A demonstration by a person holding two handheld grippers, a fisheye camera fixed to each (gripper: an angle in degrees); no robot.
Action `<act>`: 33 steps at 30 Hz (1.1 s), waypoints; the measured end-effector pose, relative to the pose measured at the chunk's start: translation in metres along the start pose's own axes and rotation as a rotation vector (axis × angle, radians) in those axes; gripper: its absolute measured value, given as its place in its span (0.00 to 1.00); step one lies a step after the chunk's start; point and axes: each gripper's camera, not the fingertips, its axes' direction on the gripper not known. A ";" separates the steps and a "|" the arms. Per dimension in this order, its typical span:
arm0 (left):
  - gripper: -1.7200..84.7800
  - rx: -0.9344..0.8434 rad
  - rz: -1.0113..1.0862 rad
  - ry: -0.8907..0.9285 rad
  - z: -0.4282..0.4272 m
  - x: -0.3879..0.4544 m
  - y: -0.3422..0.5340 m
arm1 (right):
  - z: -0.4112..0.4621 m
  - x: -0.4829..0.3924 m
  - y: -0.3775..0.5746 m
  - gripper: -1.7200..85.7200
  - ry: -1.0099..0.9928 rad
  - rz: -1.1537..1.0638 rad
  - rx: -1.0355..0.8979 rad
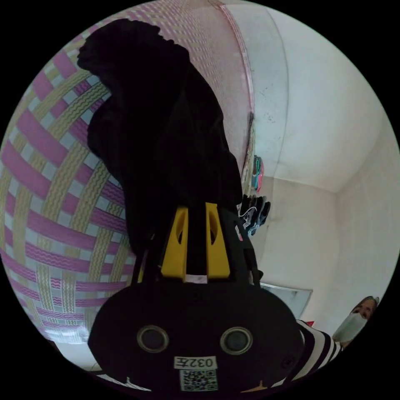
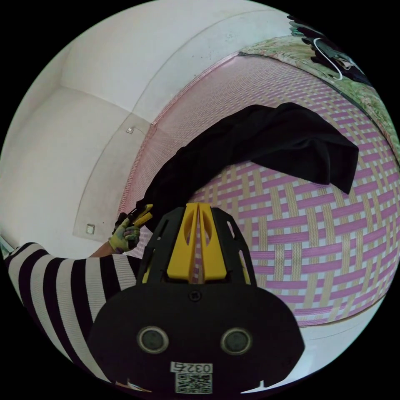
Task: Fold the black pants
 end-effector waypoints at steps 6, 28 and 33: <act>0.01 -0.197 0.068 0.362 -0.009 0.058 -0.003 | -0.010 0.000 -0.008 0.01 0.020 0.025 0.018; 0.07 0.174 0.120 0.041 -0.184 0.039 -0.126 | -0.060 0.032 -0.052 0.01 0.132 0.268 0.122; 0.12 0.142 0.053 -0.036 -0.147 0.001 -0.093 | -0.066 0.037 -0.069 0.01 0.119 0.298 0.113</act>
